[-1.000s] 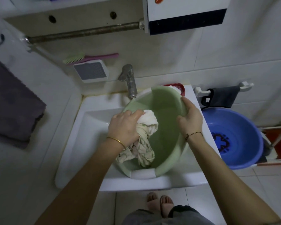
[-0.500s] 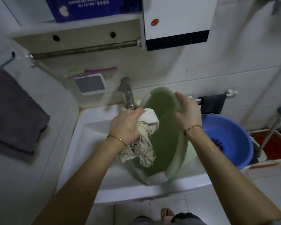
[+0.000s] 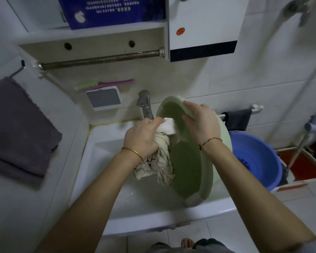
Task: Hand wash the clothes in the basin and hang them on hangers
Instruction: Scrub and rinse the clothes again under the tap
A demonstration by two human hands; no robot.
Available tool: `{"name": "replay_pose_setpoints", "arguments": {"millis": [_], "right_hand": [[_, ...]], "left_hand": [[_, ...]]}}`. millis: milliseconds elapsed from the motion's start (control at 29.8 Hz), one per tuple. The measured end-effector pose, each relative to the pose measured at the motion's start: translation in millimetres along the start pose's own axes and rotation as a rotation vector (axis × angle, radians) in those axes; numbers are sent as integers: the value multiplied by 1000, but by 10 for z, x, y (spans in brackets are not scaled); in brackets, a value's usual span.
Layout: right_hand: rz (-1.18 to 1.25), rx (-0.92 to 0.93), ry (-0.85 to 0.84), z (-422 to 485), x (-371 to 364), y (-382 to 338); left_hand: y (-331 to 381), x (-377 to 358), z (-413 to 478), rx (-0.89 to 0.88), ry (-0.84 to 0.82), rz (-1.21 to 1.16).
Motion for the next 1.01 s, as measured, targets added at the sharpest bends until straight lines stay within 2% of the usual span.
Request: {"name": "replay_pose_setpoints", "arguments": {"millis": [370, 739, 874, 1008], "right_hand": [[-187, 76, 44, -145, 128, -431], [-198, 66, 58, -213, 206, -467], [-72, 72, 111, -220, 296, -359], [281, -64, 159, -162, 384, 132]], "left_hand": [[-36, 14, -18, -19, 3, -7], [-27, 41, -22, -42, 34, -39], [26, 79, 11, -46, 25, -65], [113, 169, 76, -58, 74, -112]]}}
Point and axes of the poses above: each hand's wrist, its own z-axis towards the middle knuckle, its own x-axis out of the back of the hand, y = z × x, the point moved 10 cm from there along z, towards the middle knuckle, and after that the axes turned 9 degrees about -y, right-handed, at the moved point
